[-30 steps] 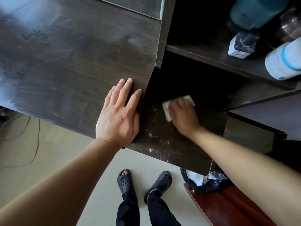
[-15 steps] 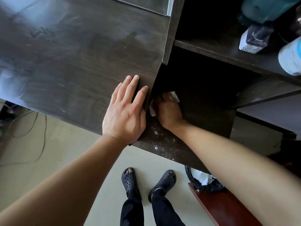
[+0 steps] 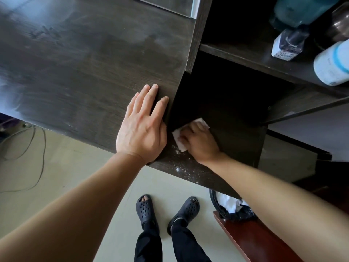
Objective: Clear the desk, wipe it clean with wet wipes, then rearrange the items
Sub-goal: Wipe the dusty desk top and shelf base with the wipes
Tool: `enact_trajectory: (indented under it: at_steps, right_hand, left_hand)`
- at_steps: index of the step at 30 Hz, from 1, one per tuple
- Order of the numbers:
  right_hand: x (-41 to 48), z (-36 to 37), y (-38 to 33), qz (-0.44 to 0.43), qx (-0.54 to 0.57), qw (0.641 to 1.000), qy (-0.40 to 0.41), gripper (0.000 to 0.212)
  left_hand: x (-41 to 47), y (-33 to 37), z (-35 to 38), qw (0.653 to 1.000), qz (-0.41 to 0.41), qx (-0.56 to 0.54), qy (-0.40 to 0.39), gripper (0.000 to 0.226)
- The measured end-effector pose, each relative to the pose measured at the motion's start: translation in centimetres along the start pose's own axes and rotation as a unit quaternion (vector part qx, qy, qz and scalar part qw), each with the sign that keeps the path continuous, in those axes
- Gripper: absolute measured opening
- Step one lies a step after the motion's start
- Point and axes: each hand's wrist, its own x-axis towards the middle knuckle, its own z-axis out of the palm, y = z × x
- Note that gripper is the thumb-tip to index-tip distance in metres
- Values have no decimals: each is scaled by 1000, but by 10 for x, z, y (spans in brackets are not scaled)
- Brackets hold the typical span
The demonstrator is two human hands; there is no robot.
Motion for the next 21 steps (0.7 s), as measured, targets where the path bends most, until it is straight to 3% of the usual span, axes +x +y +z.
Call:
enact_trajectory:
  at_steps: [2,5,8,9,13,15,18,21]
  right_hand:
    - [-14,-16,32,46,-8,999,16,22]
    - [-13,-31,76,231,-19,970,79,25]
    - [0,-24,60,333,-35,936,112,29]
    - [-3,-18,39,328,-26,940,90,27]
    - [-77,-4,-23,134,-17,990,45,14]
    - [-113,-9,-2,162,-1,986,46,22]
    - [-139,-15,36,340,14,934,107,32]
    - [-127,-1,6,456,14,875,162,21]
  left_hand:
    - [0,-1,1,1000,-2,-3,3,52]
    - [-2,0,1,1000,-9,-13,9,51]
    - [-2,-1,1,1000,-18,-18,14,50]
    - [-2,-1,1,1000,-20,-18,14,49]
    - [-9,-14,-3,1000,-2,-20,1,48]
    - [-18,-35,-8,1000,20,-6,-2,48]
    - [-25,-61,-18,1000,-13,7,19,47]
    - [-27,-63,-18,999,-34,8,41,46]
